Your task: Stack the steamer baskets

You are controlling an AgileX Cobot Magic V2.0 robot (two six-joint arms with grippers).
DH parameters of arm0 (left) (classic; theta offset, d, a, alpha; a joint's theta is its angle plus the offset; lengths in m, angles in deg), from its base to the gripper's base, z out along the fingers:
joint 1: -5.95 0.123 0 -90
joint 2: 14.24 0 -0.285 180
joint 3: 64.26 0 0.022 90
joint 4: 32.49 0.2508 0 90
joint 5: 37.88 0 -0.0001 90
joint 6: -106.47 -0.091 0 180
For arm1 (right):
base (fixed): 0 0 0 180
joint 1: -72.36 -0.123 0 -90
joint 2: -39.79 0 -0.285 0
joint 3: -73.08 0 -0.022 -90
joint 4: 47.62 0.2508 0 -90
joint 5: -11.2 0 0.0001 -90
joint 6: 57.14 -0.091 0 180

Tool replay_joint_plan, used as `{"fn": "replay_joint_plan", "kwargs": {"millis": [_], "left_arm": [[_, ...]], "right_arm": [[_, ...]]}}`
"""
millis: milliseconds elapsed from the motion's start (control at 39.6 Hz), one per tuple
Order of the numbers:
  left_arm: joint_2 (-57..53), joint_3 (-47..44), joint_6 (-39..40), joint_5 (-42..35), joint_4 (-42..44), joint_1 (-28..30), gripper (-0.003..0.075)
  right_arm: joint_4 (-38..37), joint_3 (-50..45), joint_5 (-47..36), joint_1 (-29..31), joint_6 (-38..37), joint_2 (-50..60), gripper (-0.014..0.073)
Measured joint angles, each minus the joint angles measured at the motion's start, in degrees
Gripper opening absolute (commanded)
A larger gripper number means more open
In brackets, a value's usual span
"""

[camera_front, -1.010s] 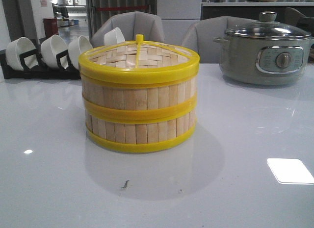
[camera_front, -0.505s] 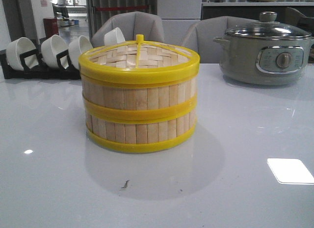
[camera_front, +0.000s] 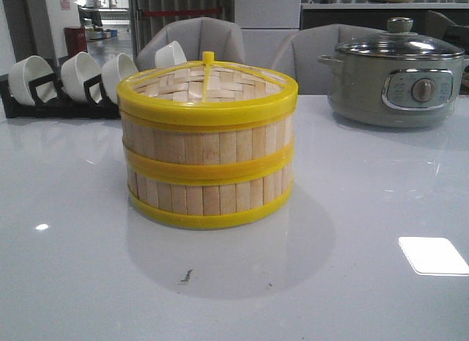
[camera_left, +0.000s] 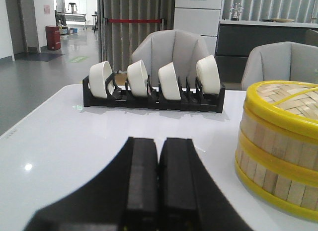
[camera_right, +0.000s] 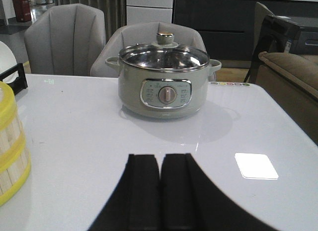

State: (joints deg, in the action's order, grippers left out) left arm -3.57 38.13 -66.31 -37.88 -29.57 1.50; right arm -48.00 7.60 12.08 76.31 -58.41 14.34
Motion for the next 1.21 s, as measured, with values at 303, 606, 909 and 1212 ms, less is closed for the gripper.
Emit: {"fn": "replay_joint_plan", "kwargs": {"millis": [303, 606, 909, 1212], "left_arm": [[-3.1, 0.0, 0.0, 2.9, 0.3, 0.2, 0.0083], [-3.1, 0.0, 0.0, 3.0, 2.7, 0.2, 0.0084], [-3.1, 0.0, 0.0, 3.0, 3.1, 0.2, 0.0083], [-3.1, 0.0, 0.0, 3.0, 3.1, 0.2, 0.0083]], "right_arm": [[0.0, 0.0, 0.1, 0.0, 0.0, 0.0, 0.0064], [0.0, 0.0, 0.1, 0.0, 0.0, 0.0, 0.0064], [0.0, 0.0, 0.1, 0.0, 0.0, 0.0, 0.0064], [0.0, 0.0, 0.1, 0.0, 0.0, 0.0, 0.0064]]}}
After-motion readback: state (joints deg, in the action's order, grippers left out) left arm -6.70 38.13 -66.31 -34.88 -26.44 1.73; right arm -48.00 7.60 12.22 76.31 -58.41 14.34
